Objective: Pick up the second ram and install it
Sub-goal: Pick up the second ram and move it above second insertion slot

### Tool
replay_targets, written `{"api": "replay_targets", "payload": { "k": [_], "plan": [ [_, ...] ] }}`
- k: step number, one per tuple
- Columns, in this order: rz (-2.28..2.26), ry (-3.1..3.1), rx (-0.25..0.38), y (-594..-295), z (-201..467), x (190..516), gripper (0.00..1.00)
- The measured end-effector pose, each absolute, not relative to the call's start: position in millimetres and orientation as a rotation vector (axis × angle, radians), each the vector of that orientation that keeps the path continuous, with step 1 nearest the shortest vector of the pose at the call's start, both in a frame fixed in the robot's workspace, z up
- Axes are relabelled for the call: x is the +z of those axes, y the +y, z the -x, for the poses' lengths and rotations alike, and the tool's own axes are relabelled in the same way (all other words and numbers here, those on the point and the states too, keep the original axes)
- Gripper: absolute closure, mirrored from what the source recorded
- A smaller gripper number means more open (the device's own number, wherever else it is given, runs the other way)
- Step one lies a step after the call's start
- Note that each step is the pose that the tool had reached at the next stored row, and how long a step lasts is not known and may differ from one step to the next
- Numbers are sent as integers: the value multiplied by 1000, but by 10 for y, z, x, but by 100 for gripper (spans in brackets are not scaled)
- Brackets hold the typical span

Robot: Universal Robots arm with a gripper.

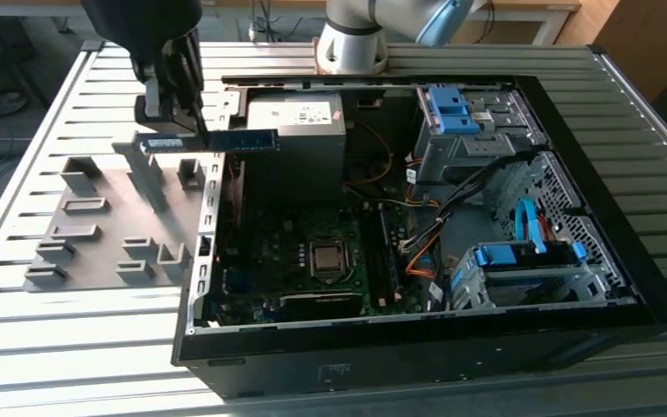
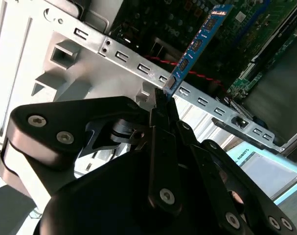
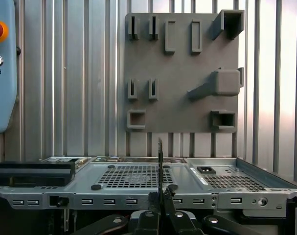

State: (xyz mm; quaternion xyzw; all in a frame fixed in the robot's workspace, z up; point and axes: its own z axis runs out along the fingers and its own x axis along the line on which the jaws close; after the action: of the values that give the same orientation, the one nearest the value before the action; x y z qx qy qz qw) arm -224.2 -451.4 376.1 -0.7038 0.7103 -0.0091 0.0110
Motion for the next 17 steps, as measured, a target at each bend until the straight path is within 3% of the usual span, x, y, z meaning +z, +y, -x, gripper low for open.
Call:
{"api": "replay_targets", "payload": {
  "k": [17],
  "plan": [
    [2196,2216,-28,-4514,1932,3760,86]
  ]
}}
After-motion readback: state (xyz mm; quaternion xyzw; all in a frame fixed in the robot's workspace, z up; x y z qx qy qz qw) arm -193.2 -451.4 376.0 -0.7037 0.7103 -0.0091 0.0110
